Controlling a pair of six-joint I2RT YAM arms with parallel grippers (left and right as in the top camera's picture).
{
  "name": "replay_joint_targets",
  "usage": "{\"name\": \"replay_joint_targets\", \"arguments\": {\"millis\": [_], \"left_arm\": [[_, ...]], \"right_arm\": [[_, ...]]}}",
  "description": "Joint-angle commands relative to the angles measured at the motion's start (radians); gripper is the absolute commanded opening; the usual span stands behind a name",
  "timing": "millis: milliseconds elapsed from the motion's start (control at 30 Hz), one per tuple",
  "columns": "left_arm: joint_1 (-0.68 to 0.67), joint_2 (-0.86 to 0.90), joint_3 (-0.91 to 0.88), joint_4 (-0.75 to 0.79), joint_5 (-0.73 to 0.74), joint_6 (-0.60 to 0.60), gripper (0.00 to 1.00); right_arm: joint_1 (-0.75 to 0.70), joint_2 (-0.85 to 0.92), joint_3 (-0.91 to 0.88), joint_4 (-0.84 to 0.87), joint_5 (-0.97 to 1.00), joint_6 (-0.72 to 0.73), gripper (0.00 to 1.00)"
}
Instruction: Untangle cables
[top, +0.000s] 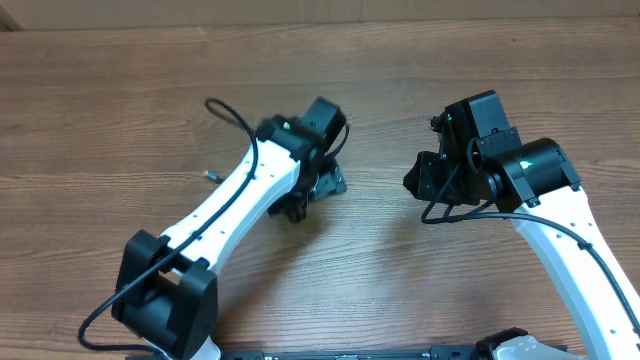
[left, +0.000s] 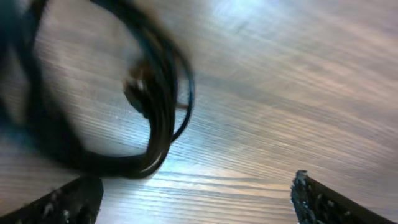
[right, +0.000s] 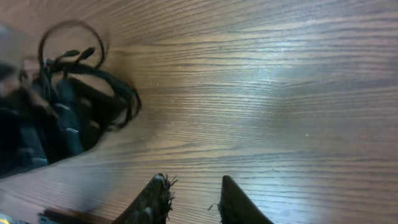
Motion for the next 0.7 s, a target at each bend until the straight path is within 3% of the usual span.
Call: {"name": "replay_joint_targets", "arguments": {"millis": [0, 133, 200, 233, 333, 500, 600, 667], "left_arm": [[-0.001, -0.015, 0.205, -0.041, -0.082, 0.058, 0.98], [0.003, -0.015, 0.412, -0.103, -0.085, 0.163, 0.95], [0.006, -0.015, 0.475, -0.114, -0.094, 0.274, 0.95], [0.007, -0.015, 0.511, -0.126, -0.115, 0.386, 0.92], [0.014, -0.015, 0.527, -0.149, -0.175, 0.517, 0.78], [0.084, 0.026, 0.504, -0.155, -0.173, 0.713, 0.63], [0.144, 0.082, 0.487, -0.167, -0.019, 0.984, 0.57], [0.186, 0.118, 0.486, -0.183, 0.098, 1.102, 0.57]], "right_arm": [[-0.005, -0.006, 0.006, 0.001, -0.004, 0.000, 0.29], [-0.005, -0.006, 0.006, 0.001, -0.004, 0.001, 0.31], [-0.005, -0.006, 0.006, 0.001, -0.004, 0.001, 0.38], [-0.004, -0.006, 0.006, 0.001, -0.005, 0.001, 0.47], [-0.004, -0.006, 0.006, 0.004, -0.005, 0.002, 0.57], [-0.002, -0.005, 0.005, 0.016, -0.005, 0.001, 0.61], [-0.002, -0.004, 0.005, 0.019, -0.004, 0.000, 0.61], [-0.002, -0.004, 0.005, 0.018, -0.004, -0.008, 0.61]]}}
